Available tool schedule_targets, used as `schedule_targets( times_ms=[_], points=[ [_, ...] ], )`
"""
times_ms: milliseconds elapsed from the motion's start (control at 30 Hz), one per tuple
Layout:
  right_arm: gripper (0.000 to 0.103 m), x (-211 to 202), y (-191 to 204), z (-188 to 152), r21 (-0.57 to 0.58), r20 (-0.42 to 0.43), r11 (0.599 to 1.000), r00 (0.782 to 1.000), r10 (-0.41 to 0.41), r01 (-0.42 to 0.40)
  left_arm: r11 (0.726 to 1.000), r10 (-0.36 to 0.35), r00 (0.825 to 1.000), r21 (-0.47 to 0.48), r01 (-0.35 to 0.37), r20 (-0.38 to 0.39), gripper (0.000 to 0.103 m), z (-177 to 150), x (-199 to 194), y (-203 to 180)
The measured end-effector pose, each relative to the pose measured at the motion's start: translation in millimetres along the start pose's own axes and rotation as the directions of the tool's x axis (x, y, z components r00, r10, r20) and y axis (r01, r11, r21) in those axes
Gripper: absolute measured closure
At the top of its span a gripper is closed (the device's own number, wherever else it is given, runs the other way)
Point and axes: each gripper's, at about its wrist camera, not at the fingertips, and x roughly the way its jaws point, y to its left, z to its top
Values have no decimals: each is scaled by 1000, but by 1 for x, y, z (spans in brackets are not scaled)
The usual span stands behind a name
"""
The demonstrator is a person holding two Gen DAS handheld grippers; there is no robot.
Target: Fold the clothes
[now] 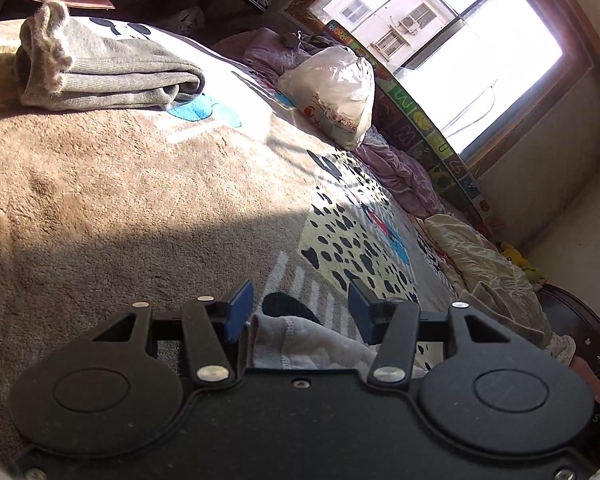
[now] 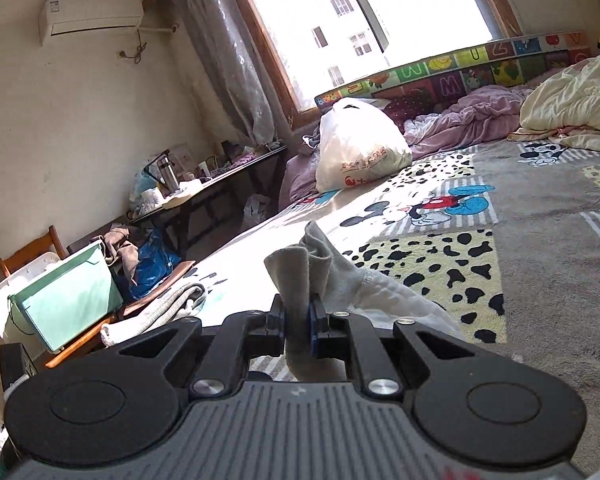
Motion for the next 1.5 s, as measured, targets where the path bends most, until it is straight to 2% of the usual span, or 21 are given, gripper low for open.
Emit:
schedule_targets(
  times_ms=[200, 367, 467, 600, 700, 800, 867, 967, 1033, 1100, 1200, 1300, 1400, 1500],
  points=[
    [90, 35, 63, -39, -179, -94, 983, 995, 26, -43, 998, -29, 1000, -63, 28, -2, 51, 4, -4, 9],
    [91, 45, 97, -59, -275, -94, 960, 995, 25, -50, 995, -45, 999, -93, 45, 6, 51, 8, -7, 14],
    [91, 46, 122, -67, -374, -69, 926, 997, 27, -51, 993, -49, 999, -103, 50, 5, 51, 9, -8, 16],
    [91, 63, 142, -88, -467, -116, 882, 993, 11, -64, 994, -60, 998, -93, 59, -6, 51, 10, -8, 16],
    [90, 73, 147, -103, -473, -161, 878, 987, -11, -67, 995, -67, 998, -73, 66, -11, 51, 9, -8, 13],
    [79, 73, 155, -114, -492, -181, 867, 983, -17, -76, 996, -69, 997, -54, 68, -17, 51, 8, -7, 11],
    [64, 63, 159, -114, -510, -179, 854, 984, 17, -108, 997, -72, 997, -40, 71, -17, 51, 8, -7, 9],
    [62, 39, 157, -109, -522, -167, 843, 985, 49, -130, 996, -89, 996, -15, 88, -22, 51, 6, -6, 4],
    [62, 20, 144, -99, -491, -140, 863, 989, 54, -117, 994, -102, 994, 24, 103, -29, 51, 3, -4, -4],
    [62, 2, 121, -82, -423, -95, 903, 995, 36, -73, 989, -114, 993, 87, 117, -39, 51, -2, -2, -15],
    [61, -17, 79, -57, -261, -22, 965, 1000, -6, 0, 966, -137, 989, 212, 146, -56, 51, -15, 2, -38],
    [61, -22, 41, -43, -165, 27, 984, 998, -58, 62, 925, -155, 985, 338, 173, -79, 51, -31, 7, -61],
    [63, -13, 18, -43, -129, 20, 990, 998, -57, 59, 871, -140, 985, 459, 173, -106, 51, -47, 14, -78],
    [63, 7, 4, -53, -111, -31, 993, 999, -40, 37, 810, -75, 989, 570, 133, -124, 51, -62, 25, -86]
  ],
)
